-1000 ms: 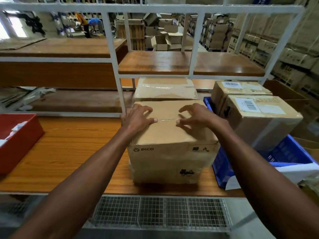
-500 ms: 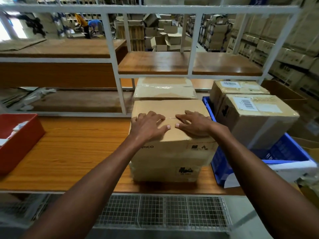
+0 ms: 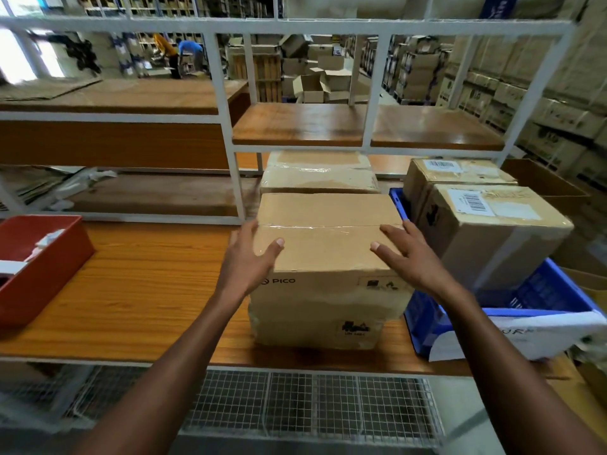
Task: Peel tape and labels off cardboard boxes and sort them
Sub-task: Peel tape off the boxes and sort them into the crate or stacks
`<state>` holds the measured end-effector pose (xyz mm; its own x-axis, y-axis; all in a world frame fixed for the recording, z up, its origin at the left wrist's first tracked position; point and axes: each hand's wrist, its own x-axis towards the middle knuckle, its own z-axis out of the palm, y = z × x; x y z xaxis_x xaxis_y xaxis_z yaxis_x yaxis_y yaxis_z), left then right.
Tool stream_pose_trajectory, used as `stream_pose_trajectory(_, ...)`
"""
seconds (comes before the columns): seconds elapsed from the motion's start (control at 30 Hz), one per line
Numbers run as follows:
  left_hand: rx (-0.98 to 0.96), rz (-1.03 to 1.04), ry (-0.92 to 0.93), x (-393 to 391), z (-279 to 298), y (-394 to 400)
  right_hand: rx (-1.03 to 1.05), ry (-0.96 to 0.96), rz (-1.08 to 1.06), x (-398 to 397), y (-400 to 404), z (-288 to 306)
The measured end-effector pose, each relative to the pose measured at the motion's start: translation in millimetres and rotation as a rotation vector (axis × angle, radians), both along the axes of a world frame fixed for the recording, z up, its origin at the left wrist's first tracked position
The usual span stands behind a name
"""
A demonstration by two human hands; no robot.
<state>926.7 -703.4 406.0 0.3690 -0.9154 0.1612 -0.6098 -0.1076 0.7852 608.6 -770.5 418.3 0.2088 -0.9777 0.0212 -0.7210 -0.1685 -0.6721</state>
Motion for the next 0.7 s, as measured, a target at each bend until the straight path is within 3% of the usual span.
stream_pose_trajectory(0.13, 0.086, 0.005, 0.534, 0, -6, 7, 0.057, -0.166, -0.138, 7, 1, 2)
stream_pose_trajectory(0.3, -0.033, -0.107, 0.638, -4, 18, 19, 0.085, -0.296, -0.183, 7, 5, 11)
stream_pose_trajectory(0.47, -0.232, -0.253, 0.528, 0, 85, 23, 0.181, -0.524, -0.236, 5, 0, 14)
stream_pose_trajectory(0.6, -0.214, -0.460, 0.232, 7, 143, 3, 0.282, -0.787, -0.094, 20, 2, -1)
stream_pose_trajectory(0.7, -0.152, -0.467, 0.018, -4, 170, -14, 0.285, -0.898, -0.068, 38, 11, -13)
